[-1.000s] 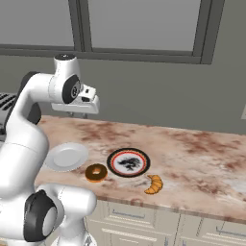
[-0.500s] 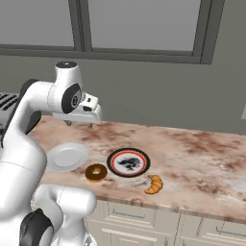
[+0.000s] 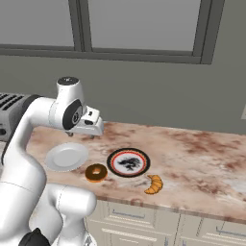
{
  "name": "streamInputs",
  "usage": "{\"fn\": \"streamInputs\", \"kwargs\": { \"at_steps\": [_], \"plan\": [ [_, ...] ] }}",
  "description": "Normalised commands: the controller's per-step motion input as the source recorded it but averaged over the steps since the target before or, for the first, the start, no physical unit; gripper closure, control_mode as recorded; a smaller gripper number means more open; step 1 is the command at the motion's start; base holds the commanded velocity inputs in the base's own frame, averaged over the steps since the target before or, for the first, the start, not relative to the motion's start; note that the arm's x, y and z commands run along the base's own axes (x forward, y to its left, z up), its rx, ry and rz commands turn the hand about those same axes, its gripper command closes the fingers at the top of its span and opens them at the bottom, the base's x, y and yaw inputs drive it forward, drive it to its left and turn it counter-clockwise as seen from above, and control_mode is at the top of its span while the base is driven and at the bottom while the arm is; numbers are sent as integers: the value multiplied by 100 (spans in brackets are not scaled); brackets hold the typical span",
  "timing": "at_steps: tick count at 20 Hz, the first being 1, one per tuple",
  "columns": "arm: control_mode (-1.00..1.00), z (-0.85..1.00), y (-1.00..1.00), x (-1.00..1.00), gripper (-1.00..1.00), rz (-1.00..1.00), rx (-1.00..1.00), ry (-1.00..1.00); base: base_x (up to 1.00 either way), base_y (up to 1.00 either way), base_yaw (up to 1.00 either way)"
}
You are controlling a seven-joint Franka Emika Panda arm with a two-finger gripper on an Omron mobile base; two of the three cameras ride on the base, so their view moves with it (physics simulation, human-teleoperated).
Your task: Place the pastries on the plates.
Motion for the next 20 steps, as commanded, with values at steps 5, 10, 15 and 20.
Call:
{"fn": "streamInputs", "kwargs": {
  "at_steps": [5, 10, 15, 20],
  "plan": [
    [-100, -51, 0, 0, -100, 0, 0, 0, 0, 0, 0],
    [-100, -44, 0, 0, -100, 0, 0, 0, 0, 0, 0],
    [-100, -49, 3, 0, -100, 0, 0, 0, 0, 0, 0],
    [-100, -46, 1, 0, -100, 0, 0, 0, 0, 0, 0]
  ]
}}
